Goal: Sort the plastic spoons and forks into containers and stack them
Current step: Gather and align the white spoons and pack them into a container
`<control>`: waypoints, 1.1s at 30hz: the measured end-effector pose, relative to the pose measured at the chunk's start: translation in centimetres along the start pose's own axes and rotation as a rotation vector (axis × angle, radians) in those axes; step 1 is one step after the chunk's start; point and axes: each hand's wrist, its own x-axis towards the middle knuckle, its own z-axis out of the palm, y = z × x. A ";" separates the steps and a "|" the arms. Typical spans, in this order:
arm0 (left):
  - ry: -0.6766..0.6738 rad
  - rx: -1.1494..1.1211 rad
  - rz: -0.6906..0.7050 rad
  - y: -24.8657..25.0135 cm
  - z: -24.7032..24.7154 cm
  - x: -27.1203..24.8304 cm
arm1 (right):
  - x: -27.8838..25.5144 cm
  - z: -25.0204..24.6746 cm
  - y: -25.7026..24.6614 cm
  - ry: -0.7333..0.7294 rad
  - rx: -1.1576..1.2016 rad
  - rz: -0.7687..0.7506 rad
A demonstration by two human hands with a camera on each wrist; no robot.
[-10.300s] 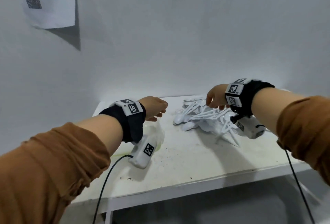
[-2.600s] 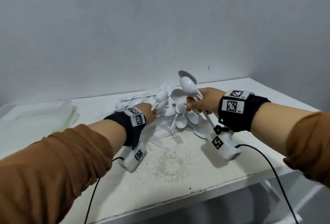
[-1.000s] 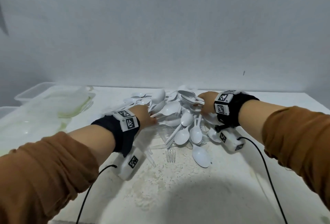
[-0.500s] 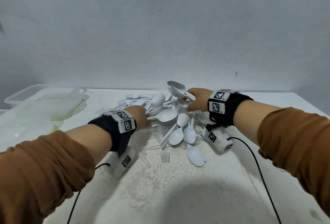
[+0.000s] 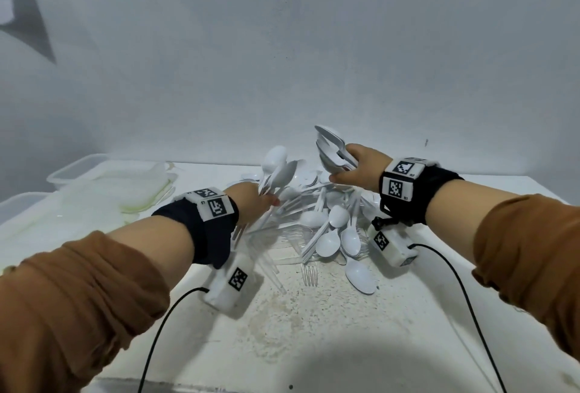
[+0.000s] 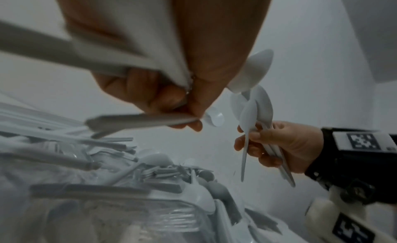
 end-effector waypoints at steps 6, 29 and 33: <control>-0.012 -0.163 0.043 -1.4 -1.7 -1.8 | -0.6 0.2 -2.5 0.046 -0.008 0.055; -0.137 -0.981 0.051 -12.1 -5.1 -3.5 | -1.2 8.8 -12.3 -0.036 0.017 0.260; -0.096 -0.926 0.038 -14.5 -5.2 -3.3 | -1.1 10.6 -13.7 -0.080 -0.169 0.252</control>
